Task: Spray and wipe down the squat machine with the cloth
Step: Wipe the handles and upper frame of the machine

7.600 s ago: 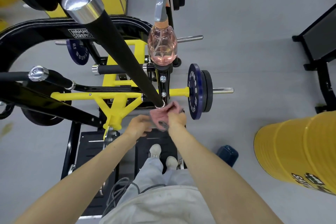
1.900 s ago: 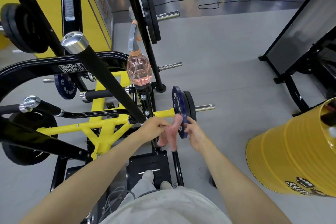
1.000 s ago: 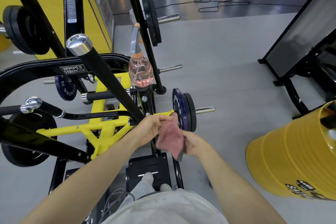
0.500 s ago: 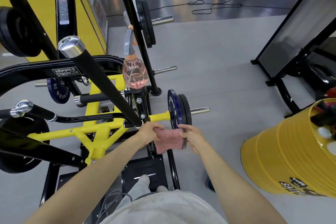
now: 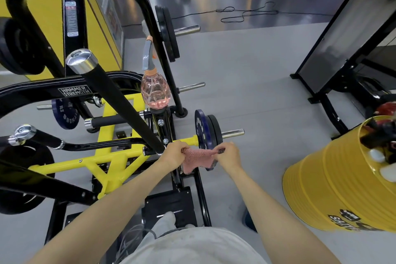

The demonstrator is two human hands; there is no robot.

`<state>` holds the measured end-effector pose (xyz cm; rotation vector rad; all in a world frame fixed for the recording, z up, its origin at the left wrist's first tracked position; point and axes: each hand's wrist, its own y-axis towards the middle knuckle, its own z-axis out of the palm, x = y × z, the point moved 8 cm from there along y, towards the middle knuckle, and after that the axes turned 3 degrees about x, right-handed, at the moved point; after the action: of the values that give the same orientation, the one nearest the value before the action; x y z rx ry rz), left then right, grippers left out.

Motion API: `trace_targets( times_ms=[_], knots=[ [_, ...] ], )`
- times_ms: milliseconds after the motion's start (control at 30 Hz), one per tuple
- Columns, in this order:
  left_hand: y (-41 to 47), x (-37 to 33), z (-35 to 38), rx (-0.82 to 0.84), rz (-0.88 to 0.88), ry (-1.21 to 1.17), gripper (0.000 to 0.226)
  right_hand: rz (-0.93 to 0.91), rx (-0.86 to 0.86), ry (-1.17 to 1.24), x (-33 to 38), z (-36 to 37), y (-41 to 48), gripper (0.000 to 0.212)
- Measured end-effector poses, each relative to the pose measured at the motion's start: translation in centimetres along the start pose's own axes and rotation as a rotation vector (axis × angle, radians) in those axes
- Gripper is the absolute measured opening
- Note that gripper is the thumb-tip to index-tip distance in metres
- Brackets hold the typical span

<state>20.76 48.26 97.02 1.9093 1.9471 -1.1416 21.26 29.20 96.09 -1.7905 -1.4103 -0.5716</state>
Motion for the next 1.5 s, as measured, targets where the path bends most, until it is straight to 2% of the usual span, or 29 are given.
trace_targets(
  times_ms=[67,167,233,300,367,500,533,633,700,833,900,967,1033,1100,1167,1200,1267,1333,1433,1500],
  knots=[
    [0.1,0.3,-0.3,0.030,-0.035,-0.143,0.016,0.080,0.054,0.214,-0.7,-0.3,0.2,0.013],
    [0.0,1.0,0.4,0.134,-0.194,-0.541,0.007,0.220,0.101,0.493,-1.6,-0.4,0.0,0.017],
    [0.1,1.5,0.8,0.113,-0.292,-0.726,0.024,0.247,0.096,0.558,-1.8,0.0,-0.1,0.015],
    [-0.1,1.2,1.1,0.083,-0.303,-0.819,0.026,0.276,0.097,0.641,-2.2,0.9,-0.1,0.007],
    [-0.2,0.6,1.4,0.050,-0.275,-0.804,0.029,0.303,0.106,0.695,-2.3,1.7,-0.2,0.004],
    [-0.4,0.2,1.3,-0.075,-0.262,-0.675,0.033,0.290,0.053,0.526,-2.4,2.1,-0.1,0.014],
    [-0.4,0.0,1.1,-0.098,-0.246,-0.641,0.033,0.307,0.050,0.546,-2.3,2.4,-0.2,0.015],
    [-0.5,-0.8,0.5,-0.148,-0.169,-0.517,0.029,0.361,0.094,0.550,-2.6,3.5,-0.4,0.018],
    [-0.5,-1.4,0.3,-0.174,-0.092,-0.421,0.026,0.380,0.189,0.511,-2.5,4.4,-0.8,0.013],
    [-1.0,-3.1,1.4,-0.174,0.029,-0.245,0.024,0.532,0.573,0.947,-0.3,8.1,-3.7,0.051],
    [-1.2,-3.7,2.2,-0.153,0.048,-0.360,0.026,0.549,0.598,1.109,0.7,8.6,-4.3,0.056],
    [-0.9,-2.8,3.0,-0.134,-0.036,-0.513,0.017,0.540,0.579,1.192,1.0,8.4,-4.4,0.056],
    [-0.8,-1.4,3.7,-0.133,-0.126,-0.574,0.017,0.524,0.576,1.160,0.5,8.6,-4.2,0.046],
    [-0.9,0.2,4.1,-0.155,-0.175,-0.503,0.018,0.546,0.556,1.111,-0.6,8.9,-4.1,0.037],
    [-1.4,1.7,4.9,-0.129,-0.232,-0.492,0.029,0.589,0.556,1.114,-1.3,9.6,-4.1,0.032],
    [-1.9,2.5,5.7,-0.075,-0.281,-0.589,0.032,0.615,0.571,1.124,-1.3,10.2,-4.1,0.031],
    [-3.2,3.5,7.4,0.060,-0.384,-0.969,0.028,0.656,0.620,1.120,-0.8,11.7,-4.4,0.028],
    [-4.0,5.9,7.5,0.053,-0.438,-1.102,0.030,0.661,0.683,1.039,-0.2,13.5,-4.5,0.023],
    [-5.2,10.2,6.2,0.052,-0.550,-0.936,0.034,0.598,0.666,0.844,0.1,14.9,-3.8,0.018],
    [-5.7,13.6,5.0,0.047,-0.618,-0.757,0.027,0.566,0.616,0.740,0.0,15.4,-2.7,0.033]
  ],
)
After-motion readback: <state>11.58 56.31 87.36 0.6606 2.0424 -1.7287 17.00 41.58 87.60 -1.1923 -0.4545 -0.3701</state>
